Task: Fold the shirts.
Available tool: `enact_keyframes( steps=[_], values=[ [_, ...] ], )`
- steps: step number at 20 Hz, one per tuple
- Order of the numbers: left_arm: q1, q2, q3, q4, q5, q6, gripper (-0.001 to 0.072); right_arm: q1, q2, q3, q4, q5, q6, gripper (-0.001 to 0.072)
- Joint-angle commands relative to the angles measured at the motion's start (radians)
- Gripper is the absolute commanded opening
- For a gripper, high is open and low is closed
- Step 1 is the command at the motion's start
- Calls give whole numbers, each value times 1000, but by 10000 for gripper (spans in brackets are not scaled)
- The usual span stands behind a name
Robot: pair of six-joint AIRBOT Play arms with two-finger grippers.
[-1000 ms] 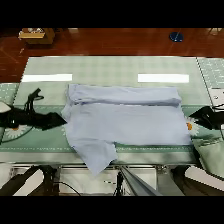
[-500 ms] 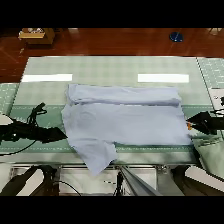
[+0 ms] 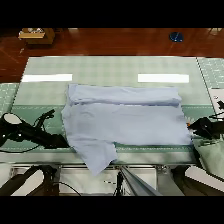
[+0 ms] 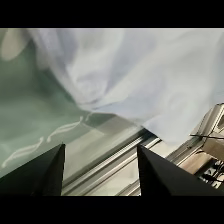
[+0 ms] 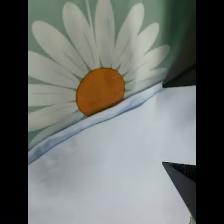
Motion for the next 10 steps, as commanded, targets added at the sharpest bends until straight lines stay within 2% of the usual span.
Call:
enact_keyframes(
  steps=[1,7,8,10],
  values=[
    [-93,-91,-2,-58,83,10,535,0,1,0,-11,21,3,539],
    [-165,-223,-2,-86,209,5,534,0,1,0,16,36,7,538],
    [-165,-235,-2,-111,232,5,497,0,1,0,26,40,7,538],
    [-165,-246,-2,-164,259,6,114,0,1,0,41,51,7,537]
  ],
)
